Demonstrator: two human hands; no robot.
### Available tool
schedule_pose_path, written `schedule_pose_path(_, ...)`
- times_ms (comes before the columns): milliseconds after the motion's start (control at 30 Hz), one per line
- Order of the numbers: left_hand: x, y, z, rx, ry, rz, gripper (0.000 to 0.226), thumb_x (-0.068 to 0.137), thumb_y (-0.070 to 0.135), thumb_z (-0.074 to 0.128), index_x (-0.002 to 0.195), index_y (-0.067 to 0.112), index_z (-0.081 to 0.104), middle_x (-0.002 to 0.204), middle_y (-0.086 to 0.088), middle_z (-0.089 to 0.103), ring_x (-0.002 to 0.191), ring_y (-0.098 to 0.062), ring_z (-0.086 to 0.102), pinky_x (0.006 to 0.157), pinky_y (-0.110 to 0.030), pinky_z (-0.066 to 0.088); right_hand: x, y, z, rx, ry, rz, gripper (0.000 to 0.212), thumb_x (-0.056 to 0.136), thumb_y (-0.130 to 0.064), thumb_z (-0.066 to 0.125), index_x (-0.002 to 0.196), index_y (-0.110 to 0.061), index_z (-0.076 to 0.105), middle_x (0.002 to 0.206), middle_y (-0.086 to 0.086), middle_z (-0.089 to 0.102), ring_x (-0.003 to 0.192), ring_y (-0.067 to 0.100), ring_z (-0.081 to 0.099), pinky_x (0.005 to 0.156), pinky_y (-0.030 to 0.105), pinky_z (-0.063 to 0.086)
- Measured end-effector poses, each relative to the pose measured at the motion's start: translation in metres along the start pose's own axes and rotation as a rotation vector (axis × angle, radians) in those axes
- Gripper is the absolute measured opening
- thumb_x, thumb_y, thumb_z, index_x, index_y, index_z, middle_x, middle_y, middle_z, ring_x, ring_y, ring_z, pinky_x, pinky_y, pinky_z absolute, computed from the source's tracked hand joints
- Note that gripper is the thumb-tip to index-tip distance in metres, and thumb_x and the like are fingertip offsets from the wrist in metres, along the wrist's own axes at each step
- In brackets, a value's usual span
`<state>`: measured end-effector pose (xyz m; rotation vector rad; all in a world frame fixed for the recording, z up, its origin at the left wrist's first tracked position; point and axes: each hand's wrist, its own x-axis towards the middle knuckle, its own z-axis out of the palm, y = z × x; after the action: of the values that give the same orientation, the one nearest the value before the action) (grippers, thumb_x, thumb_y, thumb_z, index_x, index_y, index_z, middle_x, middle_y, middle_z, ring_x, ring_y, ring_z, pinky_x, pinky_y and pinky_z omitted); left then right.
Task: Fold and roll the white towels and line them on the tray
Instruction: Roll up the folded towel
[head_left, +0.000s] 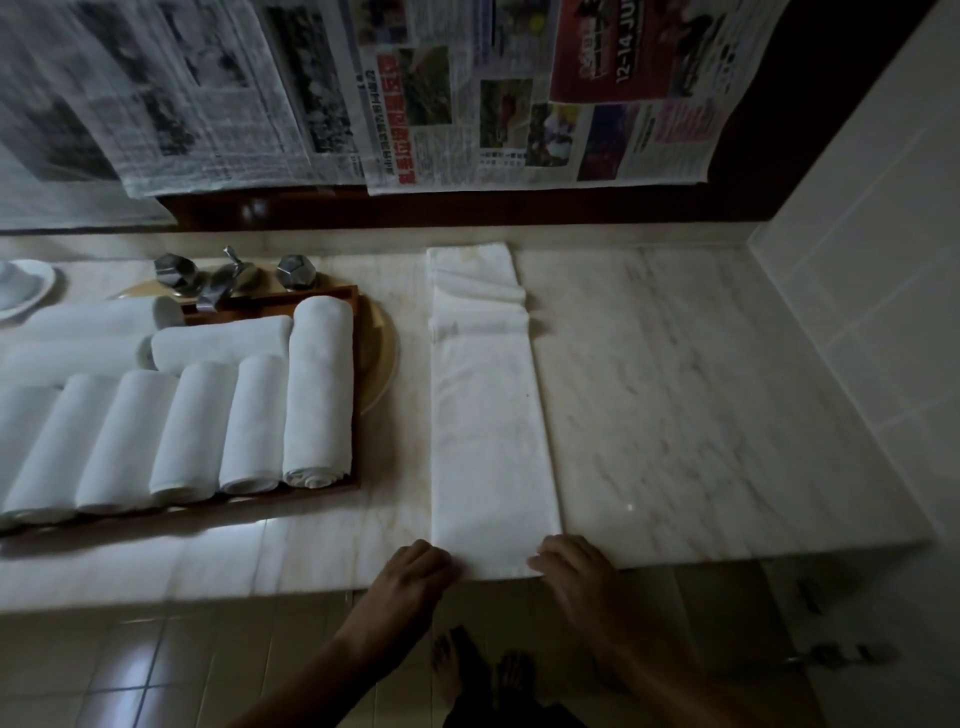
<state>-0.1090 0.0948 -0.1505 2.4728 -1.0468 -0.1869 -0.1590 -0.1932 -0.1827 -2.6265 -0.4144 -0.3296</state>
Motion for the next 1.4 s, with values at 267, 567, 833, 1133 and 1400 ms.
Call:
schedule_pose_path(267,0.009,0.013,-0.021,-0.153,0.093,-0.347,0.015,0.094,0.014,0.071,0.100,0.028,0.072,0.092,0.016,0.070,0.081,0.000,0.061,0.071,-0.009,0.042,0.029,0.001,-0.032,0.235,-0.162,0.343,0.015,0.087,-0.039,0.072,0.097,-0.029,0.078,0.089,-0.019,0.068,0.086,-0.002,0.054,0.078,0.022,0.047)
schedule_pose_path(567,0.039,0.016,-0.037,-0.355,0.086,-0.738,0.013,0.086,0.015,0.077,0.095,0.024,0.082,0.084,0.012,0.071,0.072,0.007,0.060,0.059,0.003,0.037,0.055,-0.008,-0.048,0.170,-0.301,0.568,0.024,0.083,-0.046,0.079,0.099,-0.033,0.068,0.095,-0.014,0.072,0.090,0.006,0.063,0.086,0.031,0.054)
schedule_pose_path(833,0.050,0.041,-0.015,-0.020,0.109,-0.553,0.025,0.084,0.002,0.069,0.094,0.022,0.059,0.098,0.003,0.052,0.079,-0.013,0.053,0.062,-0.019,0.045,0.059,-0.039,-0.036,-0.019,-0.290,0.159,0.030,0.088,-0.001,0.063,0.106,-0.025,0.061,0.111,-0.004,0.051,0.101,0.016,0.050,0.076,0.029,0.046)
schedule_pose_path(1133,0.028,0.037,0.003,0.293,0.003,-0.113,0.045,0.049,0.009,0.084,0.088,0.018,0.061,0.087,0.001,0.055,0.075,-0.016,0.048,0.056,-0.029,0.046,0.037,-0.029,-0.028,-0.071,-0.264,-0.049,0.031,0.082,-0.016,0.040,0.101,-0.022,0.065,0.101,-0.002,0.057,0.090,0.020,0.052,0.071,0.035,0.051)
schedule_pose_path(1400,0.024,0.025,-0.006,0.384,-0.039,0.030,0.028,0.069,0.016,0.060,0.096,0.020,0.064,0.095,0.002,0.059,0.082,-0.017,0.050,0.067,-0.031,0.050,0.035,-0.025,-0.032,-0.102,-0.239,-0.114,0.043,0.078,-0.012,0.042,0.111,-0.020,0.068,0.109,-0.003,0.064,0.092,0.018,0.059,0.073,0.026,0.053)
